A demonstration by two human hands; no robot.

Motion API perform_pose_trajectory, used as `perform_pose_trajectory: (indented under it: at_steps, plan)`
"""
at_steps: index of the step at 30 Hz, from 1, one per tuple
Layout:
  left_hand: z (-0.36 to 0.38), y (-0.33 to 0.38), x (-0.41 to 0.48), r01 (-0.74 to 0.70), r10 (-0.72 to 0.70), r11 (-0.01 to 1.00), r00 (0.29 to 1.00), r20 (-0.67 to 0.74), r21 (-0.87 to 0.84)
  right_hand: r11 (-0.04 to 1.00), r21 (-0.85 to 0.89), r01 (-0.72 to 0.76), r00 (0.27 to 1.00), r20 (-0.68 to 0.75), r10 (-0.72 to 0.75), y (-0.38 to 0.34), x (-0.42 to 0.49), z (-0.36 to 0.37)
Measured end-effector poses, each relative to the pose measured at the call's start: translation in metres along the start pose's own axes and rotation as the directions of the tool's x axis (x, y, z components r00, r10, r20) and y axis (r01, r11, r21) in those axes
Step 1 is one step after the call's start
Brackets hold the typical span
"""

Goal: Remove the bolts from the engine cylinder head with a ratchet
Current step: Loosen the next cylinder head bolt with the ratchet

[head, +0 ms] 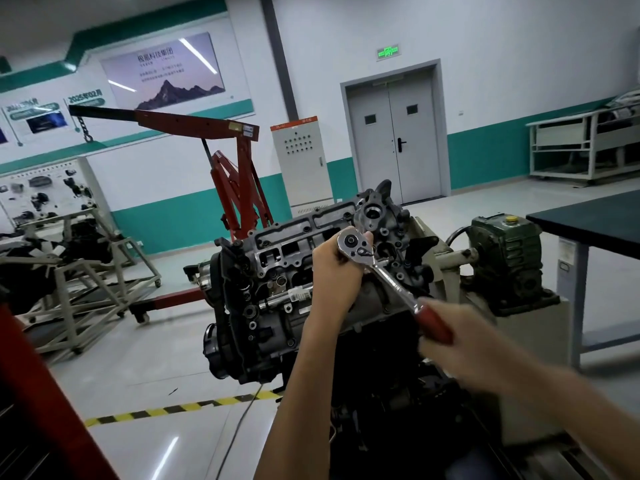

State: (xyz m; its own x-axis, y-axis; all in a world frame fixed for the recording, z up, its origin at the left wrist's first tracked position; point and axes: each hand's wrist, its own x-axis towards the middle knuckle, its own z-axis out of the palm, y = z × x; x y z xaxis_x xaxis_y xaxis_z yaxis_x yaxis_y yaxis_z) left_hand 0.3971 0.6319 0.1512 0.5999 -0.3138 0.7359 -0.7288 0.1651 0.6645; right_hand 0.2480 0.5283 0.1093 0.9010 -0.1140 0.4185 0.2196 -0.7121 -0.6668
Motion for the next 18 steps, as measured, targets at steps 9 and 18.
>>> perform_pose_trajectory:
  at_steps: [9,18]
  plan:
    - [0.012,0.003,-0.005,0.003,-0.004,0.999,1.0,-0.025,-0.042,0.995,0.077,-0.059,0.968,-0.237,0.076,0.003,-0.007,0.025]
    - [0.006,0.001,-0.002,0.016,-0.017,1.0,1.0,-0.014,-0.021,0.933,0.358,-0.045,0.978,-0.173,0.113,-0.018,-0.007,0.065]
